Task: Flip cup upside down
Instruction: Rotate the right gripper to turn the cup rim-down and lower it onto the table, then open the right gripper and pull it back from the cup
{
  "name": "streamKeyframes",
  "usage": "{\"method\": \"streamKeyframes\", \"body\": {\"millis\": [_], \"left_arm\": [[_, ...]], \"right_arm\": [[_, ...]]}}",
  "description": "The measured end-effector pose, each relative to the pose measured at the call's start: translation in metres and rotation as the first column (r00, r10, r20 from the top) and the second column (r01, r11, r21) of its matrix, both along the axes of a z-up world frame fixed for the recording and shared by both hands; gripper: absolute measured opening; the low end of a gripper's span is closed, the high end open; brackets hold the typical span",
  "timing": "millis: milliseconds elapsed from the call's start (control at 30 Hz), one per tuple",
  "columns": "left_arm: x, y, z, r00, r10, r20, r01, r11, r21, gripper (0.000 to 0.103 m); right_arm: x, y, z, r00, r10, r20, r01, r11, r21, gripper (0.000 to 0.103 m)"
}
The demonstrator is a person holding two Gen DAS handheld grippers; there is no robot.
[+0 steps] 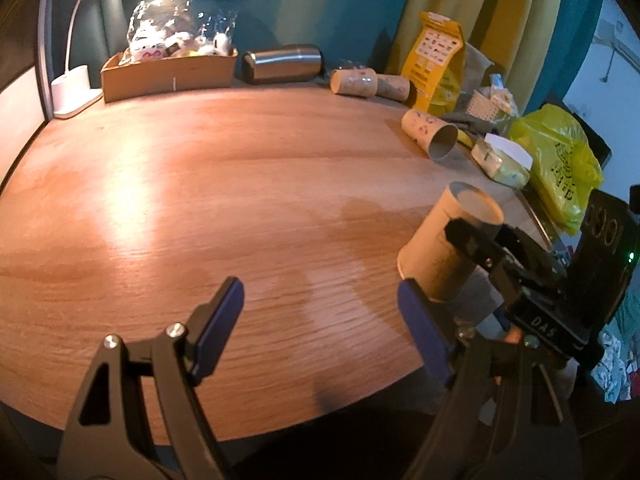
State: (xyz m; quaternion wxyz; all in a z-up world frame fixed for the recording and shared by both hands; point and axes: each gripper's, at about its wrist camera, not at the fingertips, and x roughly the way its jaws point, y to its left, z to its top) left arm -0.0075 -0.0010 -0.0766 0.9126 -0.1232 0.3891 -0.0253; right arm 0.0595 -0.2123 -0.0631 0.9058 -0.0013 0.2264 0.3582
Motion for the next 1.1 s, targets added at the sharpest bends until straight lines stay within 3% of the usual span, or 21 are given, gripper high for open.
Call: {"method": "streamKeyframes", "body": {"millis": [500, 600, 1100], "left_arm": [[-0.001, -0.009, 0.004, 0.999, 0.028, 0.031, -0.030, 0.999, 0.036, 0.081], [-0.004, -0.007, 0.007, 0.998, 0.043, 0.045, -0.044, 0.998, 0.042, 0.081], [-0.038, -0.009, 0.033, 0.988, 0.062, 0.139, -0.072, 0.995, 0.066, 0.081]], "right_arm": [[0.003, -0.006, 0.000, 0.998, -0.068, -0.002, 0.067, 0.998, -0.020, 0.065], [0.001, -0.005, 0.001, 0.997, -0.076, -0.012, 0.076, 0.997, -0.024, 0.075], [-0.026, 0.001, 0.034, 0.992, -0.126, 0.016, 0.126, 0.990, -0.069, 0.077]]}}
